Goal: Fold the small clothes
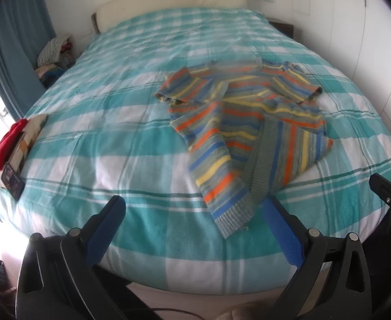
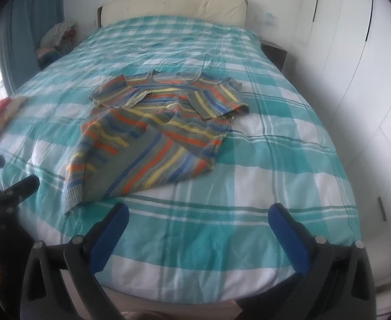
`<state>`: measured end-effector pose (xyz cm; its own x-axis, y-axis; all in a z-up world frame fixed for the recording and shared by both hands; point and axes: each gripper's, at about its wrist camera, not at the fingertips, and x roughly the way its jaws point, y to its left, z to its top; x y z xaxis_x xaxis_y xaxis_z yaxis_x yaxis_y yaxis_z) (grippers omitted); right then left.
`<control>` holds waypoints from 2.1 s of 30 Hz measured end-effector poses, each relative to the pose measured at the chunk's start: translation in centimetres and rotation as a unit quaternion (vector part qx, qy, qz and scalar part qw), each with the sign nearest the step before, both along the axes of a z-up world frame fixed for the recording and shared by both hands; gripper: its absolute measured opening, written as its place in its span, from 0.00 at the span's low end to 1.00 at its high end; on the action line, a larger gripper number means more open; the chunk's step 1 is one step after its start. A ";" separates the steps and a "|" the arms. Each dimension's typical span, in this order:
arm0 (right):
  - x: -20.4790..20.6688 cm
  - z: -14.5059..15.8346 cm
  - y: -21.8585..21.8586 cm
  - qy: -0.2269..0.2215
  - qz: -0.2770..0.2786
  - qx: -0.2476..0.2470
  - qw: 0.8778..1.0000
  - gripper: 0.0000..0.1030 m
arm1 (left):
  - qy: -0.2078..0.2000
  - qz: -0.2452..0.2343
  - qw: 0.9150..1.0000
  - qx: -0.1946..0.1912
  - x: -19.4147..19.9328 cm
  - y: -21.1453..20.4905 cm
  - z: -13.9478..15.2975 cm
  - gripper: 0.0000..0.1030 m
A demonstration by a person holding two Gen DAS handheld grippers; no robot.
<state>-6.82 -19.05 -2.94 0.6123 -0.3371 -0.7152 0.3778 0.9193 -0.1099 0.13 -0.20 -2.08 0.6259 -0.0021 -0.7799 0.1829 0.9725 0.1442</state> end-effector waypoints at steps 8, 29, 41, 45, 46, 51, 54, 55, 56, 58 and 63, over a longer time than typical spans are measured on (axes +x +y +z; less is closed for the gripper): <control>0.0 -0.7 -0.9 0.012 -0.023 -0.008 1.000 1.00 | 0.011 0.012 1.000 0.003 0.6 0.5 -0.6 1.00; 0.3 -0.5 -0.9 0.025 -0.036 -0.047 0.998 1.00 | 0.016 0.011 1.000 -0.006 1.1 0.0 -0.8 1.00; 0.4 -0.7 -1.0 0.027 -0.037 -0.050 0.998 1.00 | 0.018 0.010 1.000 -0.007 0.9 0.3 -1.1 1.00; 0.3 -0.6 -1.1 0.028 -0.038 -0.054 0.997 1.00 | 0.018 0.009 1.000 -0.007 0.8 0.3 -1.2 1.00; 0.3 -0.6 -1.2 0.028 -0.039 -0.055 0.997 1.00 | 0.018 0.008 1.000 -0.007 0.8 0.4 -1.2 1.00; 0.3 -0.5 -1.2 0.028 -0.041 -0.058 0.997 1.00 | 0.018 0.007 1.000 -0.006 0.7 0.3 -1.2 1.00; 0.3 -0.5 -1.3 0.028 -0.040 -0.062 0.997 1.00 | 0.020 0.007 1.000 -0.006 0.7 0.3 -1.2 1.00; 0.4 -0.5 -1.2 0.029 -0.040 -0.062 0.997 1.00 | 0.021 0.007 1.000 -0.006 0.7 0.3 -1.1 1.00; 0.4 -0.5 -1.2 0.030 -0.040 -0.063 0.997 1.00 | 0.021 0.006 1.000 -0.005 0.7 0.2 -1.1 1.00; 0.4 -0.4 -1.3 0.031 -0.040 -0.065 0.997 1.00 | 0.021 0.006 1.000 -0.006 0.7 0.2 -1.1 1.00; 0.4 -0.4 -1.0 0.030 -0.040 -0.068 0.996 1.00 | 0.021 0.007 1.000 -0.006 0.7 0.1 -1.0 1.00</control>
<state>-6.42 -20.08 -3.34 0.5370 -0.4793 -0.6942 0.4390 0.8615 -0.2553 0.81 -0.10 -3.11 0.5923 -0.0028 -0.8057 0.1753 0.9765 0.1254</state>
